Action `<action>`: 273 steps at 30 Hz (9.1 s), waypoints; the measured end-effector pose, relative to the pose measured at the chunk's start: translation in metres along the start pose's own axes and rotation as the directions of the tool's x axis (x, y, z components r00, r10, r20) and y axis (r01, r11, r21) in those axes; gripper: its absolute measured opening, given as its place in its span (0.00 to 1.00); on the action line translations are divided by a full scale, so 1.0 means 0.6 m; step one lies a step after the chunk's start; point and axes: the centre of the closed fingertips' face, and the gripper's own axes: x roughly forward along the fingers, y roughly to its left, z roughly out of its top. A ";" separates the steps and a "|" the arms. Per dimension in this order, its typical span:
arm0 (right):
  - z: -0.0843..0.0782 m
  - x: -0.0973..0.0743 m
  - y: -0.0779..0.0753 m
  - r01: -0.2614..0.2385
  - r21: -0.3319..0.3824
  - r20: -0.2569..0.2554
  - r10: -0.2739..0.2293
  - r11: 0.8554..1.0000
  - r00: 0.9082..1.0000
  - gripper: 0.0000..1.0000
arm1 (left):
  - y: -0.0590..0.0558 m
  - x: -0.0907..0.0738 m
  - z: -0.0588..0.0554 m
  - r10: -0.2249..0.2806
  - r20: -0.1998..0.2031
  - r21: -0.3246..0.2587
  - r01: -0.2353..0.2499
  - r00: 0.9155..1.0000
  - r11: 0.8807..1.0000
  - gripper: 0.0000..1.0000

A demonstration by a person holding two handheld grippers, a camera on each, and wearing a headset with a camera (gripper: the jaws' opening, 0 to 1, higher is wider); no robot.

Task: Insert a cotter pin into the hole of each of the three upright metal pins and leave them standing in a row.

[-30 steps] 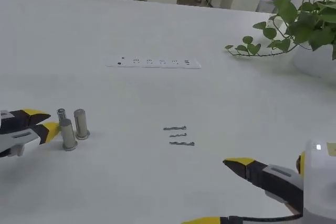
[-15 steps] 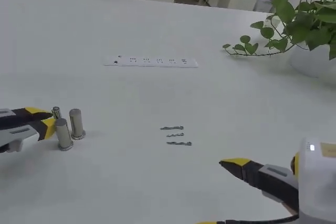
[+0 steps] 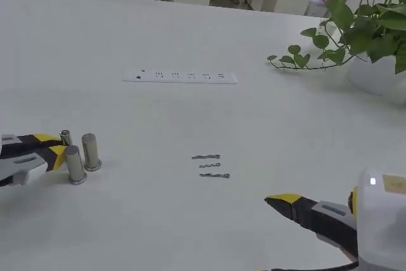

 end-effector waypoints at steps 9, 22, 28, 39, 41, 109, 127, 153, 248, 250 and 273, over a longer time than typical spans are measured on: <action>0.001 -0.001 0.001 0.001 0.002 0.004 -0.001 1.000 1.000 0.90 | 0.007 -0.007 -0.002 0.024 -0.008 -0.008 -0.024 1.000 1.000 0.07; 0.015 -0.001 0.006 -0.007 -0.015 0.020 0.007 1.000 1.000 0.90 | 0.027 -0.049 0.001 0.068 -0.021 -0.006 -0.068 0.997 0.998 0.07; 0.021 0.002 0.014 -0.017 -0.026 0.029 0.018 1.000 0.999 0.90 | 0.013 -0.075 -0.002 0.065 -0.032 0.000 -0.065 0.997 0.998 0.07; 0.024 0.001 0.036 -0.037 -0.050 0.031 0.039 0.998 0.999 0.90 | -0.022 -0.123 -0.017 0.049 -0.025 -0.014 -0.049 0.999 0.999 0.07; 0.024 0.000 0.040 -0.040 -0.054 0.029 0.042 0.998 0.999 0.90 | -0.033 -0.129 -0.022 0.038 -0.026 -0.019 -0.038 0.999 0.999 0.07; -0.002 -0.021 0.042 -0.041 -0.045 0.004 0.042 0.998 0.999 0.86 | -0.243 -0.075 -0.028 -0.407 -0.047 0.188 0.409 0.912 0.893 0.07; 0.003 -0.021 0.043 -0.048 -0.038 0.014 0.048 0.998 0.999 0.86 | -0.243 -0.076 -0.020 -0.389 -0.038 0.179 0.389 0.920 0.904 0.23; 0.043 -0.029 -0.032 0.012 -0.054 0.054 -0.009 0.998 0.998 0.52 | -0.227 -0.133 0.028 -0.218 0.081 -0.001 0.219 0.973 0.976 0.43; 0.016 0.182 -0.209 -0.311 -0.434 -0.489 0.069 0.846 0.870 0.13 | -0.251 -0.207 0.005 0.006 0.060 -0.100 0.000 0.998 0.995 0.70; 0.015 0.182 -0.206 -0.330 -0.438 -0.509 0.071 0.836 0.858 0.11 | -0.252 -0.209 0.007 0.006 0.061 -0.099 0.000 0.998 0.995 0.70; 0.011 0.187 -0.210 -0.429 -0.563 -0.646 -0.052 0.706 0.762 0.04 | -0.255 -0.225 -0.001 -0.006 0.001 -0.097 0.006 1.000 0.995 0.73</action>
